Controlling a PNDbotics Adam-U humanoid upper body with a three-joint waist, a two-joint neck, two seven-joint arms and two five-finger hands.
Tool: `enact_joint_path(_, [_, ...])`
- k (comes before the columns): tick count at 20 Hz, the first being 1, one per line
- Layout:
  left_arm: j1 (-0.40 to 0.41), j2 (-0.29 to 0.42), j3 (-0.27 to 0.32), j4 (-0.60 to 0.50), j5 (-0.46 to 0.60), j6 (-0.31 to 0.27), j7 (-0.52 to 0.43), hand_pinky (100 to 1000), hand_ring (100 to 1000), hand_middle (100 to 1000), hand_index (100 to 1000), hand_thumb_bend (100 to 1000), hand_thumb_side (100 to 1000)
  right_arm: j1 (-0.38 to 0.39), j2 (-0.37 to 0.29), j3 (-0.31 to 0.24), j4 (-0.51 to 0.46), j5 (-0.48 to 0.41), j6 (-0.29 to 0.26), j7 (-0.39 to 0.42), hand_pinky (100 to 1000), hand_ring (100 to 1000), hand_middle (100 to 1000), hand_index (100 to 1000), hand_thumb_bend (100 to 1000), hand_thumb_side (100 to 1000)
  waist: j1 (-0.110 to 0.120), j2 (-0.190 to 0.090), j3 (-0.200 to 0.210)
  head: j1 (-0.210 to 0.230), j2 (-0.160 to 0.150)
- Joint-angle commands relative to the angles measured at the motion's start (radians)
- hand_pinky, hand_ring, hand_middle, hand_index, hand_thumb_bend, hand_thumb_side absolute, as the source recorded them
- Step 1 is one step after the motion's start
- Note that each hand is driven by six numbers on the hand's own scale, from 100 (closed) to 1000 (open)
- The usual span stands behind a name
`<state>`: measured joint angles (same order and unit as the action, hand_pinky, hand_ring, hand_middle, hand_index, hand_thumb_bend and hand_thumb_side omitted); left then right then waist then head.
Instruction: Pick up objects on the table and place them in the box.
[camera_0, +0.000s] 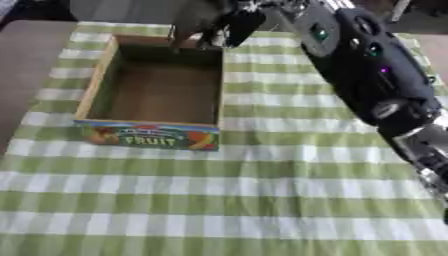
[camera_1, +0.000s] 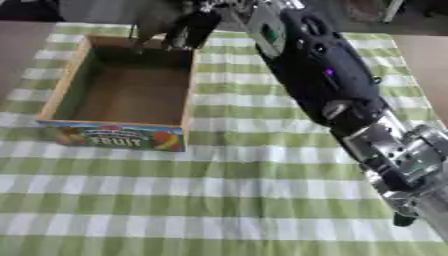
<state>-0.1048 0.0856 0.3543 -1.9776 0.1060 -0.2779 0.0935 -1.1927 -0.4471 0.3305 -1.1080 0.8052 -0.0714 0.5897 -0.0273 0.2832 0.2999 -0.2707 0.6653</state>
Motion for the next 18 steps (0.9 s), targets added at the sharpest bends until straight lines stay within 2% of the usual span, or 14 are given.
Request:
enact_joint_path(1, [-0.014, 0.006, -0.008, -0.022, 0.009, -0.002, -0.008, 304, 358, 654, 442, 100, 743, -0.035, 0.049, -0.027, 0.047, 0.055, -0.006, -0.031, 896, 874, 582, 688, 100, 378, 0.004, -0.014, 0.008, -0.022, -0.014])
enact_joint_path(5, [-0.025, 0.004, -0.015, -0.022, 0.016, -0.003, -0.015, 304, 359, 654, 443, 100, 743, -0.029, 0.099, -0.043, 0.109, 0.116, -0.013, -0.069, 895, 874, 581, 687, 100, 386, 0.0, -0.005, 0.034, -0.05, -0.02])
enact_joint_path(11, [-0.034, 0.0, -0.019, -0.022, 0.022, -0.002, -0.024, 303, 357, 655, 439, 100, 745, -0.008, 0.135, -0.075, 0.184, 0.181, -0.022, -0.137, 898, 878, 587, 693, 100, 393, -0.013, 0.01, 0.071, -0.075, -0.033])
enact_joint_path(15, [-0.037, -0.002, -0.019, -0.022, 0.024, -0.001, -0.028, 303, 356, 655, 438, 100, 746, 0.011, 0.153, -0.075, 0.215, 0.194, -0.057, -0.16, 902, 891, 609, 712, 100, 407, -0.018, 0.015, 0.079, -0.08, -0.033])
enact_joint_path(17, [-0.038, -0.002, -0.02, -0.022, 0.024, -0.001, -0.029, 303, 356, 655, 437, 100, 747, 0.016, 0.159, -0.073, 0.224, 0.193, -0.083, -0.162, 908, 909, 640, 754, 100, 428, -0.019, 0.016, 0.08, -0.083, -0.032])
enact_joint_path(18, [-0.038, -0.002, -0.02, -0.022, 0.024, -0.001, -0.03, 303, 356, 655, 437, 100, 747, 0.018, 0.16, -0.073, 0.228, 0.19, -0.097, -0.158, 913, 918, 659, 780, 127, 440, -0.019, 0.017, 0.081, -0.084, -0.032])
